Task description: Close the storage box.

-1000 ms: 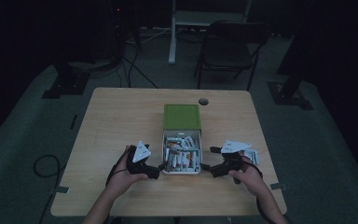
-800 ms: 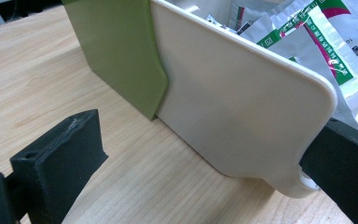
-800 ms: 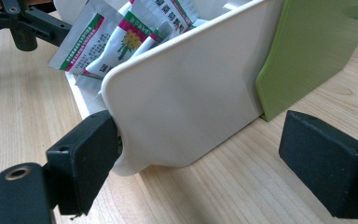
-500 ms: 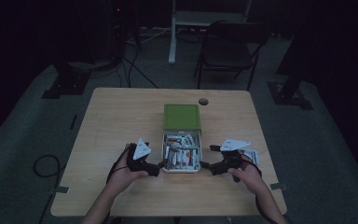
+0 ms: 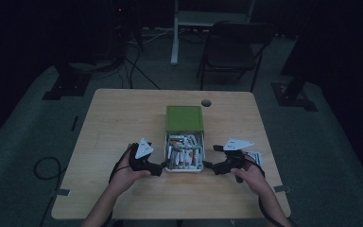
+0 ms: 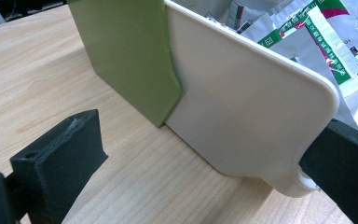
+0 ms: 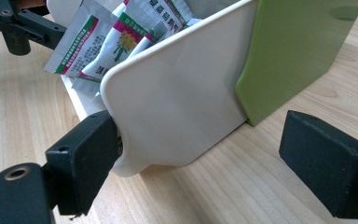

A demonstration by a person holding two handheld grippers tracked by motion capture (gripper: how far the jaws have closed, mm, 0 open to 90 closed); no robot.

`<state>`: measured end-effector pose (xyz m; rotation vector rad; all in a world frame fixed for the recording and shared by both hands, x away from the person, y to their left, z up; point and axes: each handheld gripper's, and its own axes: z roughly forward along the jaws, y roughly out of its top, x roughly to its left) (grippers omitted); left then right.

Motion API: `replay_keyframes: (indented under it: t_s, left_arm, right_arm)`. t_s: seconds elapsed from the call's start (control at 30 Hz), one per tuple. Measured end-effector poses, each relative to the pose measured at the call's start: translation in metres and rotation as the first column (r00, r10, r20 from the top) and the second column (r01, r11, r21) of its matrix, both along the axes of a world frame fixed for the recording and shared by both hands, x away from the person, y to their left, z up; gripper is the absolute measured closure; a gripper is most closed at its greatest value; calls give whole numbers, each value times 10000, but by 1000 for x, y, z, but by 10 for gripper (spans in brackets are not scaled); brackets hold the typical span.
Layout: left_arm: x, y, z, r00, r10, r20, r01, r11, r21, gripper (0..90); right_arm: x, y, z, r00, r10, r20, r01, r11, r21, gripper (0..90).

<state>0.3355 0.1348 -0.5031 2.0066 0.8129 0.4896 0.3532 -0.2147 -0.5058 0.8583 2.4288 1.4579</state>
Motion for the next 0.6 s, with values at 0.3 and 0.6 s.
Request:
replay_keyframes:
  t_s: [0.3,0.6]
  left_arm:
    - [6,-1,1,10000,59,51,-59,9999,90,20]
    - [11,-1,0,9999,131,59,-131,9999,61,19]
  right_arm:
    - [6,0,1,9999,-117,50,117,9999,-26,114]
    - [11,1,1,9999,-144,87,145,9999,-79,114]
